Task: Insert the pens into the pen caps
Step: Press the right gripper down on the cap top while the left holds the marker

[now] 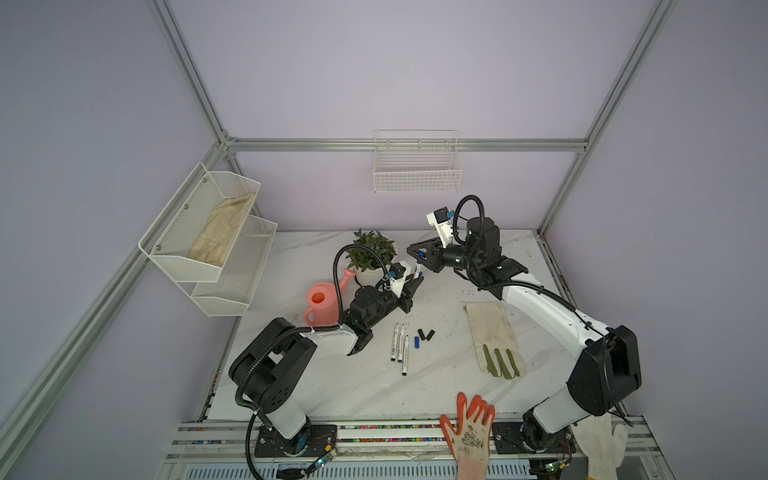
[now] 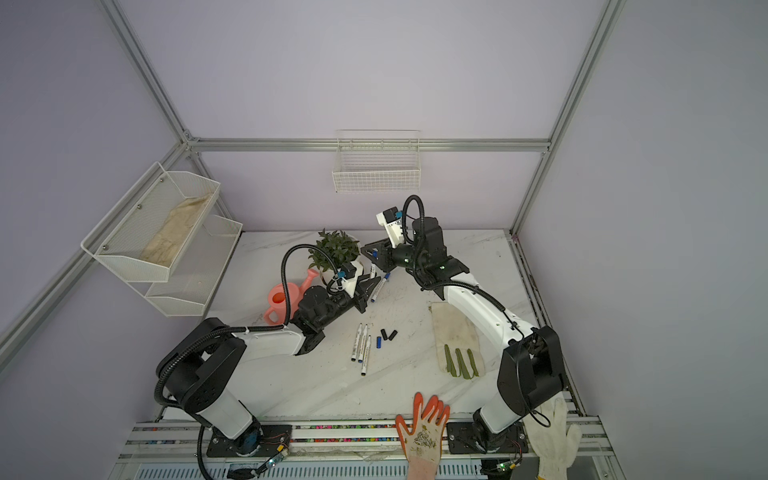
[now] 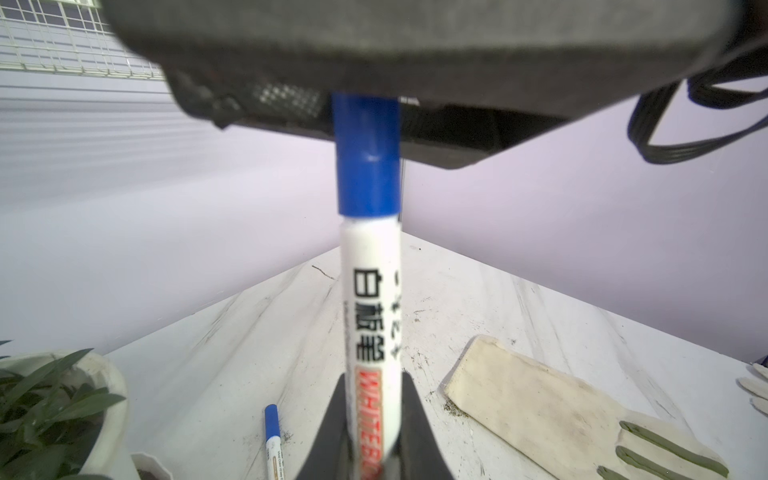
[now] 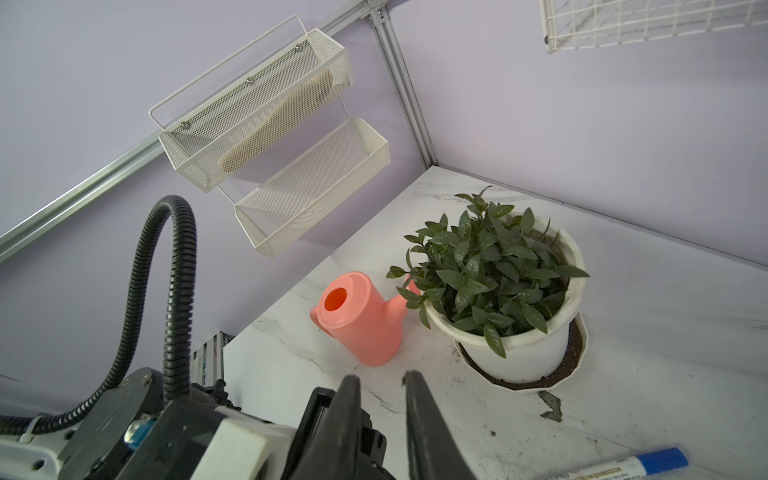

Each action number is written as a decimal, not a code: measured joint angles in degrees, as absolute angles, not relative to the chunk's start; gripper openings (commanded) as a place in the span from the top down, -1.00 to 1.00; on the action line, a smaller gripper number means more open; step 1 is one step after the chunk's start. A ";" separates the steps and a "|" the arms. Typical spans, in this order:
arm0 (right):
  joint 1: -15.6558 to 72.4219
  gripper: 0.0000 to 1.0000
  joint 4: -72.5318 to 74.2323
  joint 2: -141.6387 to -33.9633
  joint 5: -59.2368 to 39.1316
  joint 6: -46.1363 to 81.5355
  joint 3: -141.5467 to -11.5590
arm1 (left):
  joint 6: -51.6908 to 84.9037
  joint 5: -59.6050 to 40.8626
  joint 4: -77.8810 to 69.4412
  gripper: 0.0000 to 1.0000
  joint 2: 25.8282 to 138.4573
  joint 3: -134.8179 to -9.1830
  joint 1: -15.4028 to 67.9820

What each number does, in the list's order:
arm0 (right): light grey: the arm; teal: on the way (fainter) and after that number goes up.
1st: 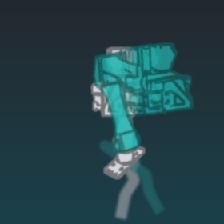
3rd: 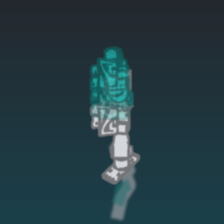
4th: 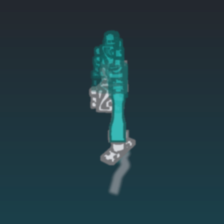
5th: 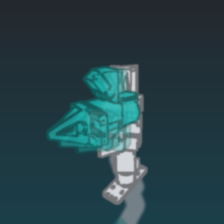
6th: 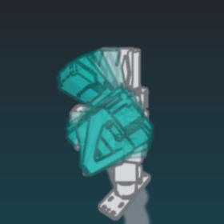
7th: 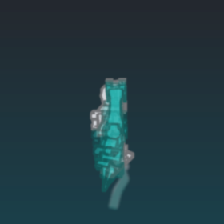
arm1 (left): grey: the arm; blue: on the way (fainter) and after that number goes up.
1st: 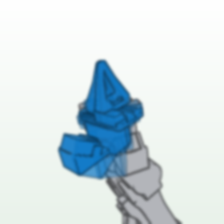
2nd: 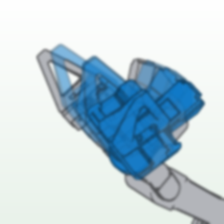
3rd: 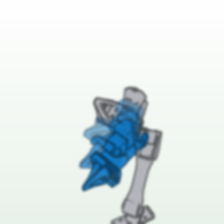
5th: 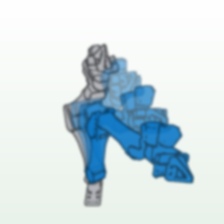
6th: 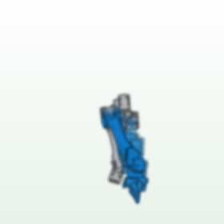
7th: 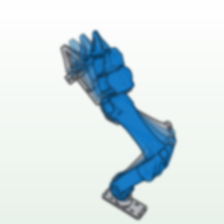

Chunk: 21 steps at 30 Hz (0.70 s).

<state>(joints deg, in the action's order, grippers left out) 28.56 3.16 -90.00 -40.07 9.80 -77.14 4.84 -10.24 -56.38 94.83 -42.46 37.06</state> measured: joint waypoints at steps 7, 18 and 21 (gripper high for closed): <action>28.27 1.00 3.44 -90.59 -39.64 9.13 -77.01 | 5.13 -10.20 -55.92 1.00 94.80 -42.46 37.04; 28.01 1.00 8.80 -91.68 -38.68 9.89 -72.34 | 13.13 -14.00 -52.12 1.00 94.87 -43.00 35.46; 28.01 1.00 11.49 -91.85 -36.93 10.17 -70.87 | 16.27 -17.67 -50.94 1.00 95.83 -44.60 34.17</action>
